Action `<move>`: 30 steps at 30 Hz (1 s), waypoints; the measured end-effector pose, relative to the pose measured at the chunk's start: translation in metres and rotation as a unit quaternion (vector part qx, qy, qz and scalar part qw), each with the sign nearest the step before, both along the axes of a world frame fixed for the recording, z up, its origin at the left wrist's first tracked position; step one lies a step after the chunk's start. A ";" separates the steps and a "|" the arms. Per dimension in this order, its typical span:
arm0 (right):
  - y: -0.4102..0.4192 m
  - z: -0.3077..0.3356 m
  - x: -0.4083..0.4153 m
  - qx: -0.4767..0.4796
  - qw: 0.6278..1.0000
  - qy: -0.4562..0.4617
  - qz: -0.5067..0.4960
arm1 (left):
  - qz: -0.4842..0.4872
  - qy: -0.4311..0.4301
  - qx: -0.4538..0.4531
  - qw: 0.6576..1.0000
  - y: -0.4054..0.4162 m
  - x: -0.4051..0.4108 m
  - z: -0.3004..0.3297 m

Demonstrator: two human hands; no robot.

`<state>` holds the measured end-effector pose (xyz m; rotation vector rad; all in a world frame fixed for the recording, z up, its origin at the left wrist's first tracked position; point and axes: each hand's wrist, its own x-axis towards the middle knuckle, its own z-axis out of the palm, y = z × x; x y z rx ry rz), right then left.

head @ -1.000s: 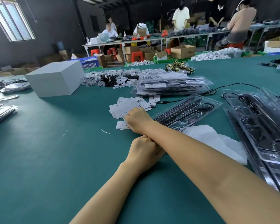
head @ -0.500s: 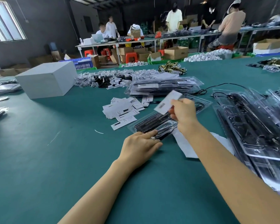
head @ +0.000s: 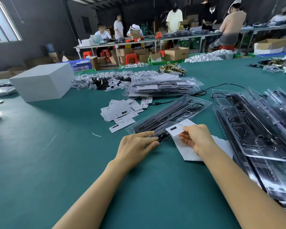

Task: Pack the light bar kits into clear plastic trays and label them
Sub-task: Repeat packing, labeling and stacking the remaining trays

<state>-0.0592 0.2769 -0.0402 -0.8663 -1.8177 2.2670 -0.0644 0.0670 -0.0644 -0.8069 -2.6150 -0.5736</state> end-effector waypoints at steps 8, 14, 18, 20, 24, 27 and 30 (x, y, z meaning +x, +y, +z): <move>-0.014 0.003 0.004 0.019 0.999 -0.018 0.042 | 0.008 0.000 0.034 0.999 0.000 -0.002 0.000; -0.020 0.001 0.004 -0.013 0.999 -0.014 0.045 | 0.005 0.007 0.074 0.997 0.001 -0.001 0.001; -0.024 -0.002 0.003 -0.029 0.999 0.000 0.030 | 0.009 0.007 0.064 0.998 0.002 0.001 0.001; -0.025 -0.004 0.000 -0.036 0.999 0.004 0.022 | 0.009 0.012 0.060 0.998 0.002 0.002 0.001; -0.026 -0.007 -0.003 -0.011 0.999 0.012 0.037 | 0.008 0.016 0.047 0.999 0.003 0.003 0.001; -0.025 -0.009 -0.004 0.011 0.999 0.013 0.037 | 0.007 0.022 0.044 0.999 0.003 0.003 0.001; -0.026 -0.013 -0.006 0.096 0.995 0.014 0.032 | -0.002 0.036 0.048 0.998 0.002 0.004 0.001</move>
